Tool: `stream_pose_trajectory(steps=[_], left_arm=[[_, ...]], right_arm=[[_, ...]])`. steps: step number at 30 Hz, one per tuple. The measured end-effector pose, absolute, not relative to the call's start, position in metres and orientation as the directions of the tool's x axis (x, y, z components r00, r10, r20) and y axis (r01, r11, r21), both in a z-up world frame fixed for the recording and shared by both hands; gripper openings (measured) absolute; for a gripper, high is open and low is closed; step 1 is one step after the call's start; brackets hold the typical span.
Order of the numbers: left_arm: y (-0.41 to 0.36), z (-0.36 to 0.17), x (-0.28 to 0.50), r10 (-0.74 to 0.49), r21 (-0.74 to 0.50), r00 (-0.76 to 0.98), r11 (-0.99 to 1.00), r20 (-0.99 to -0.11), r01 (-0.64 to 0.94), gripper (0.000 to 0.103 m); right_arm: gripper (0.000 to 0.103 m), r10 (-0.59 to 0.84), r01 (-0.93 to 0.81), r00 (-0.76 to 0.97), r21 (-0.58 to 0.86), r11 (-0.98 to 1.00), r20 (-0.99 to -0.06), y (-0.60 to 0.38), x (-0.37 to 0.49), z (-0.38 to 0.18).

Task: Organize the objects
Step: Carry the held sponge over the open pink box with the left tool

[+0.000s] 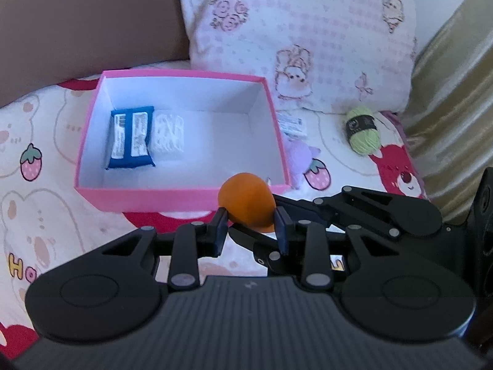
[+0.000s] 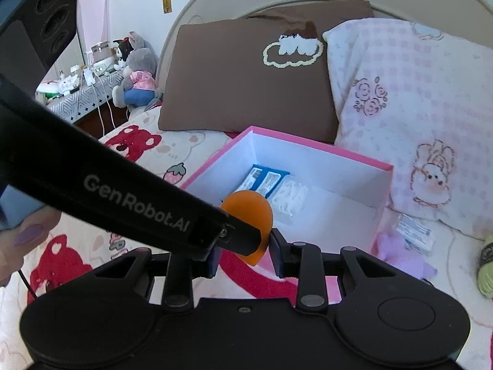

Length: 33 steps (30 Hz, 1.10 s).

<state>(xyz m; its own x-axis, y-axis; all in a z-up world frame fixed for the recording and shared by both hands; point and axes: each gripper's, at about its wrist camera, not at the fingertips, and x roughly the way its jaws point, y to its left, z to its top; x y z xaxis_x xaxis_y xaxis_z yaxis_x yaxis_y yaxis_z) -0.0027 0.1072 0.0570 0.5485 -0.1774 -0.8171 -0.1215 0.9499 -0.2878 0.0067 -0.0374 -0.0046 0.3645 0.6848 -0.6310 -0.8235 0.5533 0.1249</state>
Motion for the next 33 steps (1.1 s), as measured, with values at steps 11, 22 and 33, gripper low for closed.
stream_pose_trajectory(steps=[11,22,33], left_arm=[[0.151,0.047,0.045,-0.132,-0.273,0.525,0.941,-0.841,-0.199,0.031],[0.181,0.02,0.085,-0.14,-0.351,0.57,0.894,-0.81,-0.28,0.031],[0.217,-0.021,0.132,-0.084,-0.314,0.509,0.868,-0.857,-0.385,0.031]], right_arm=[[0.037,0.696,-0.824,0.264,0.219,0.523,-0.667,0.011,0.065,-0.009],[0.036,0.698,-0.834,0.234,0.23,0.502,-0.677,0.04,0.117,-0.024],[0.036,0.682,-0.792,0.115,0.347,0.502,-0.722,0.086,0.171,-0.062]])
